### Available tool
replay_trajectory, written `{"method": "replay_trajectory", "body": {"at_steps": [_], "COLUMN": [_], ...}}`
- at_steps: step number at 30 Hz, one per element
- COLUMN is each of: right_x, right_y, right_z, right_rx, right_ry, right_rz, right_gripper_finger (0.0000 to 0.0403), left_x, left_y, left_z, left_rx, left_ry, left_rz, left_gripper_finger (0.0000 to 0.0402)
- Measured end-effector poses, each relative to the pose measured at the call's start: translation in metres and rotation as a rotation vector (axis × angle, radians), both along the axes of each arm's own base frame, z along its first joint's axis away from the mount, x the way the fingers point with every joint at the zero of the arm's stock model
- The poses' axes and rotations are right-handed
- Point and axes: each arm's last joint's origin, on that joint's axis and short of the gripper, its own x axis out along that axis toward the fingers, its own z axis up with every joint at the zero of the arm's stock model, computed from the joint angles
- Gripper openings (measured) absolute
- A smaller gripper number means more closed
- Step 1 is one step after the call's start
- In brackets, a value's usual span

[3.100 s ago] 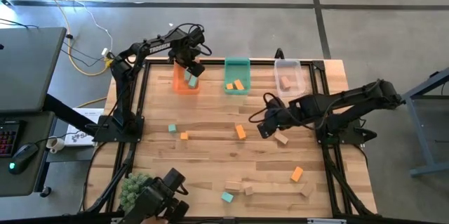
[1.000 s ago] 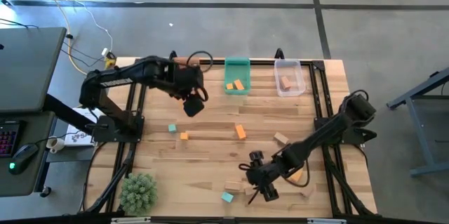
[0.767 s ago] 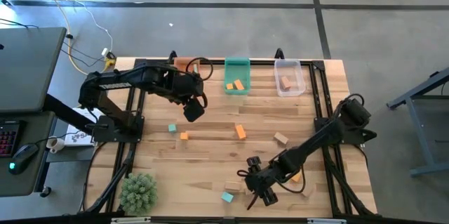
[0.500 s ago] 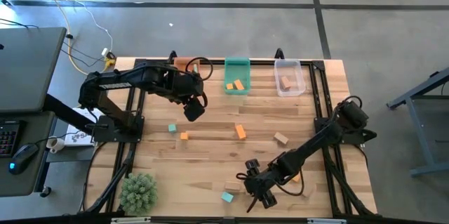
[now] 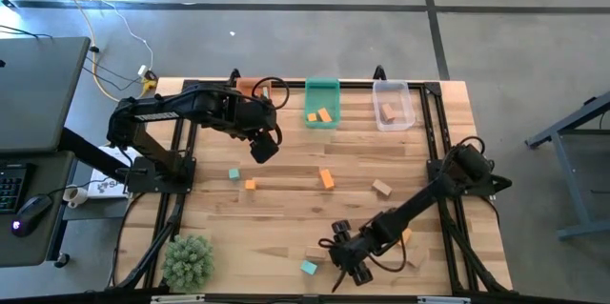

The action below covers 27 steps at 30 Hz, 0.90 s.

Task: Sort & place blocks by color
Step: Put the brown block into the transparent bin

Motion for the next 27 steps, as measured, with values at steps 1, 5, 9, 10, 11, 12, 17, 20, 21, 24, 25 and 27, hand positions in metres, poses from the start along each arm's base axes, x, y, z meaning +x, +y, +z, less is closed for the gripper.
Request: {"method": "replay_trajectory", "body": {"at_steps": [1, 5, 9, 10, 11, 12, 17, 20, 21, 24, 25, 27], "right_x": [0.0, 0.002, 0.002, 0.002, 0.001, 0.001, 0.0, -0.002, -0.003, -0.009, -0.011, -0.016], "right_y": [0.0, -0.001, -0.001, -0.001, -0.001, -0.001, -0.002, -0.003, -0.004, -0.01, -0.013, -0.019], "right_z": [0.0, 0.0, 0.0, 0.0, 0.0, 0.0, 0.001, 0.002, 0.003, 0.01, 0.013, 0.023], "right_rx": [-0.004, -0.002, -0.001, 0.001, 0.004, 0.006, 0.022, 0.012, 0.004, -0.06, -0.085, -0.13], "right_ry": [-0.003, -0.015, -0.012, -0.011, -0.007, -0.005, 0.03, 0.048, 0.051, 0.064, 0.063, 0.056], "right_rz": [-0.011, -0.056, -0.07, -0.068, -0.067, -0.064, -0.073, -0.097, -0.105, -0.139, -0.154, -0.182], "right_gripper_finger": [0.0243, 0.0221, 0.0171, 0.0156, 0.0142, 0.0128, 0.0101, 0.0101, 0.0101, 0.0101, 0.0101, 0.0101], "left_x": [0.0, 0.0, 0.0, 0.0, 0.0, -0.001, -0.002, -0.004, -0.004, -0.005, -0.006, -0.006], "left_y": [0.0, 0.0, 0.001, 0.002, 0.003, 0.005, 0.014, 0.02, 0.022, 0.027, 0.028, 0.031], "left_z": [0.0, 0.0, 0.0, 0.0, 0.0, 0.0, 0.0, 0.0, 0.0, 0.0, 0.0, 0.0], "left_rx": [0.002, 0.003, 0.013, 0.017, 0.023, 0.032, 0.045, 0.051, 0.053, 0.056, 0.056, 0.056], "left_ry": [0.0, 0.001, 0.008, 0.009, 0.011, 0.013, 0.022, 0.03, 0.033, 0.038, 0.039, 0.039], "left_rz": [0.001, 0.0, -0.015, -0.012, -0.007, -0.003, 0.011, 0.013, 0.013, 0.021, 0.025, 0.034], "left_gripper_finger": [0.0216, 0.0216, 0.0216, 0.0216, 0.0216, 0.0216, 0.0216, 0.0216, 0.0216, 0.0216, 0.0216, 0.0216]}}
